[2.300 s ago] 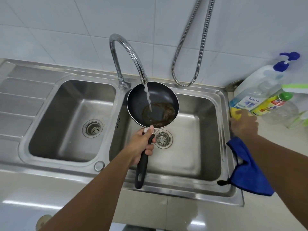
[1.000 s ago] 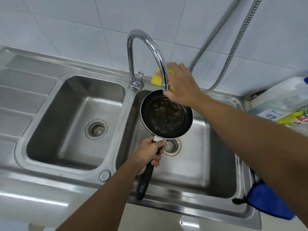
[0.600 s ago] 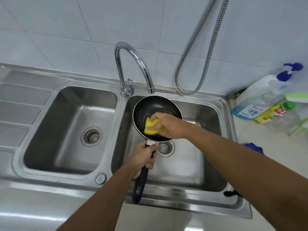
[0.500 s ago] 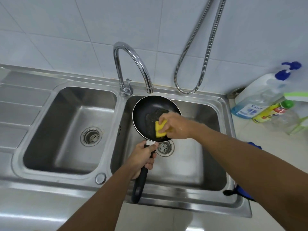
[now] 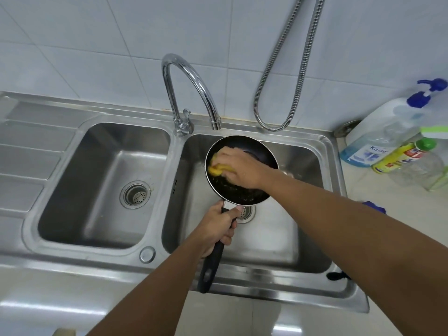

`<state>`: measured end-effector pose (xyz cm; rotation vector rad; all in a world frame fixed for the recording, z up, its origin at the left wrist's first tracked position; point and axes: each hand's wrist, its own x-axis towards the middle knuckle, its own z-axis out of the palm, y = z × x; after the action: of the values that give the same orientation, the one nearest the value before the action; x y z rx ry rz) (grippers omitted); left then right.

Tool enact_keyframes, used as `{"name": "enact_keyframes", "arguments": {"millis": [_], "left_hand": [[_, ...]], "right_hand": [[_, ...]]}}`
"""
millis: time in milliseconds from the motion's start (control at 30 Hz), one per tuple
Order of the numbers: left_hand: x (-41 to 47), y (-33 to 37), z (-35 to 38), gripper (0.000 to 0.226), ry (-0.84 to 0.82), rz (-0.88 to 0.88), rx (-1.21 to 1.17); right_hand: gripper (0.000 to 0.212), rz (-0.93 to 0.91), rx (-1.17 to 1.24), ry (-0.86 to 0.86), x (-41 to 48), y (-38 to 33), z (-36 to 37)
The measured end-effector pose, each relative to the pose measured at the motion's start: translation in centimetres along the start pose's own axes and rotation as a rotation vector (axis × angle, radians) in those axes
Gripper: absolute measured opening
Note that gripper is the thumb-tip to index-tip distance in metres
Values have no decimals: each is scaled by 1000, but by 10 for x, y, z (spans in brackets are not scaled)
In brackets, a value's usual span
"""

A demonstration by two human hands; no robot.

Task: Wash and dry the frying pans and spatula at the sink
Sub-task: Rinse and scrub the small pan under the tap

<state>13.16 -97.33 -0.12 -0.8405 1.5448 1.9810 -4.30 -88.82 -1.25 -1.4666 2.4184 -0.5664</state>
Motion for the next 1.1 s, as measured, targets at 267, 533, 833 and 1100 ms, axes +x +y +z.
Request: {"name": "enact_keyframes", "arguments": {"millis": [267, 533, 833, 1100], "left_hand": [[2, -5, -20, 20, 3, -30, -36], [-4, -14, -6, 17, -62, -55, 75], [2, -9, -23, 15, -2, -46, 67], [-6, -16, -20, 14, -45, -43, 116]], "right_hand": [[3, 193, -7, -222, -48, 22, -4], [20, 253, -369, 18, -23, 35, -8], [20, 112, 184, -168, -48, 0, 22], [16, 371, -253, 59, -49, 38, 5]]}}
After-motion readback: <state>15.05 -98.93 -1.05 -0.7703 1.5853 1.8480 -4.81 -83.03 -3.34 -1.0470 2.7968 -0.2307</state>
